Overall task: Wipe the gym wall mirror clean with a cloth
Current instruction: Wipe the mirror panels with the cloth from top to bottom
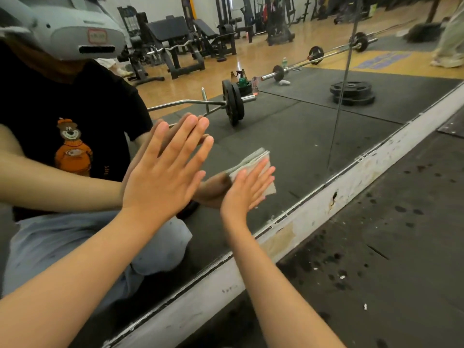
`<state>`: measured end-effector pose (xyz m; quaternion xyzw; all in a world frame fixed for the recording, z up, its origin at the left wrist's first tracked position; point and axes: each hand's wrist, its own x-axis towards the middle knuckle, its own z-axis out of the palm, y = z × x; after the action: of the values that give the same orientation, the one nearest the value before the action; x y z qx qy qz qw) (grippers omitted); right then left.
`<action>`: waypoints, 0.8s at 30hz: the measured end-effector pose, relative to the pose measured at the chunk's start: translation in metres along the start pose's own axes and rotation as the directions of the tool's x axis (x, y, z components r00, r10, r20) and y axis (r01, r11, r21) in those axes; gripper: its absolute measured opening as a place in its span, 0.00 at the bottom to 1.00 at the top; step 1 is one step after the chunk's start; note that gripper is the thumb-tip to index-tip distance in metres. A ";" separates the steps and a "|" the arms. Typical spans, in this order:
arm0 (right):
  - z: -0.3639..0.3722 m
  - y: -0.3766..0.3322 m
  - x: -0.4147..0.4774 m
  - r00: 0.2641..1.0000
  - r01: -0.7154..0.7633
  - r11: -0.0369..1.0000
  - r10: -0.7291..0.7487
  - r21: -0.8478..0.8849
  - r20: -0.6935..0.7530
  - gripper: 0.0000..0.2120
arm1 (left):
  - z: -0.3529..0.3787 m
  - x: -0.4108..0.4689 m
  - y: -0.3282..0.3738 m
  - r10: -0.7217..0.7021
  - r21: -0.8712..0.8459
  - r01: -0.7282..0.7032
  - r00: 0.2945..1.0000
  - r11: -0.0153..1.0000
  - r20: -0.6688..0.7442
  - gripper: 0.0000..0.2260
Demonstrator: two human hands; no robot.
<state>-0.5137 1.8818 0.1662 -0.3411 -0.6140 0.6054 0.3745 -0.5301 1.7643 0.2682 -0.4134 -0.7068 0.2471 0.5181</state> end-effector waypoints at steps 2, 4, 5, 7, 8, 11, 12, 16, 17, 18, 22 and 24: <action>-0.021 -0.014 0.058 0.996 -0.024 1.000 0.025 0.014 -0.090 0.25 | -0.002 0.000 0.001 0.004 0.028 -0.004 1.000 1.000 0.001 0.28; -0.041 -0.023 0.110 0.985 -0.037 0.998 0.043 0.042 -0.165 0.24 | -0.003 0.001 0.001 0.014 0.046 -0.014 1.000 0.999 0.011 0.28; -0.050 -0.024 0.132 0.980 -0.045 0.996 0.058 0.072 -0.189 0.24 | -0.003 0.002 0.000 0.010 0.044 -0.010 1.000 0.999 0.012 0.28; -0.068 -0.021 0.169 0.973 -0.074 0.991 0.097 0.115 -0.208 0.24 | -0.002 0.001 0.002 0.009 0.050 -0.010 1.000 0.999 0.021 0.29; -0.076 -0.018 0.183 0.973 -0.085 0.989 0.109 0.124 -0.205 0.24 | -0.001 0.001 0.003 0.009 0.063 -0.010 1.000 0.998 0.022 0.29; -0.089 -0.009 0.204 0.977 -0.085 0.988 0.109 0.133 -0.186 0.25 | 0.000 0.000 0.004 0.004 0.066 -0.004 1.000 0.998 0.002 0.28; -0.091 -0.008 0.206 0.976 -0.087 0.986 0.112 0.139 -0.185 0.25 | 0.000 0.000 0.004 0.002 0.057 -0.002 1.000 0.998 -0.005 0.28; -0.085 -0.017 0.187 0.972 -0.119 0.979 0.148 0.163 -0.183 0.25 | 0.001 0.000 0.004 0.002 0.063 -0.001 1.000 0.998 -0.023 0.28; -0.079 -0.020 0.174 0.974 -0.116 0.982 0.142 0.148 -0.179 0.25 | 0.001 0.000 0.003 0.005 0.068 -0.003 1.000 0.998 -0.027 0.28; -0.072 -0.022 0.156 0.979 -0.099 0.988 0.119 0.118 -0.169 0.24 | 0.001 0.000 0.003 0.006 0.065 -0.004 0.999 0.998 -0.031 0.28; -0.028 -0.024 0.056 0.995 0.095 0.994 -0.096 -0.046 -0.008 0.23 | 0.000 0.000 0.001 -0.002 0.007 0.002 0.999 1.000 -0.045 0.27; -0.010 -0.022 0.006 0.935 0.350 0.928 -0.338 -0.130 0.110 0.25 | -0.003 0.000 0.000 -0.027 -0.059 0.024 0.998 0.998 -0.049 0.27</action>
<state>-0.5076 1.8912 0.1886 -0.2286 -0.7226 0.4974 0.4221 -0.5271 1.7643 0.2691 -0.4255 -0.7058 0.2091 0.5263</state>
